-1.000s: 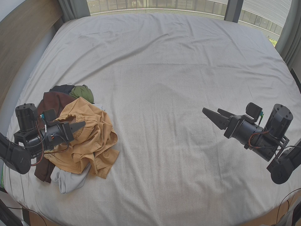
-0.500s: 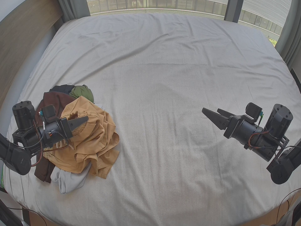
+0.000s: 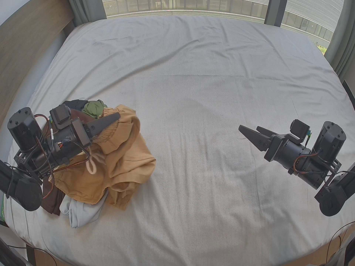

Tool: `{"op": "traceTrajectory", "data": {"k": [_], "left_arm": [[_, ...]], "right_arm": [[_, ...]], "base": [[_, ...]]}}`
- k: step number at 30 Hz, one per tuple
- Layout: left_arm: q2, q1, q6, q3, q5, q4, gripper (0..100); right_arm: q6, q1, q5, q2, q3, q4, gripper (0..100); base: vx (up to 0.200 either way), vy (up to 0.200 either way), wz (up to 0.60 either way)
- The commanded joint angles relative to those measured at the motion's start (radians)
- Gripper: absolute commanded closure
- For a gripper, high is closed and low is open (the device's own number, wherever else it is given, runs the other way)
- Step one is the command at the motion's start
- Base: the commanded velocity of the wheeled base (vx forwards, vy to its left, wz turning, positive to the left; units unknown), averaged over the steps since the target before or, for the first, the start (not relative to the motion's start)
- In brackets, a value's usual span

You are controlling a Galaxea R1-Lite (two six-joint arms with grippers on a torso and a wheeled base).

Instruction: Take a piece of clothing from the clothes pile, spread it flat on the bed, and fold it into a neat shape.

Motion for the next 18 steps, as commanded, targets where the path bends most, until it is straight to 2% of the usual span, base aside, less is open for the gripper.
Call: {"op": "traceTrajectory", "data": {"k": [1,14,18], "left_arm": [[-0.030,-0.070,-0.005,-0.023,0.009,-0.006,100],[-0.060,-0.121,-0.001,-0.095,0.001,-0.008,100],[-0.047,-0.150,0.005,-0.089,0.015,-0.059,100]], "right_arm": [[0.000,-0.001,0.000,0.000,-0.001,0.000,0],[0.000,-0.002,0.000,-0.004,-0.007,0.000,0],[0.000,-0.002,-0.001,-0.004,-0.005,0.000,0]], "base": [[0.000,0.000,0.00],[0.000,0.000,0.00],[0.000,0.000,0.00]]}}
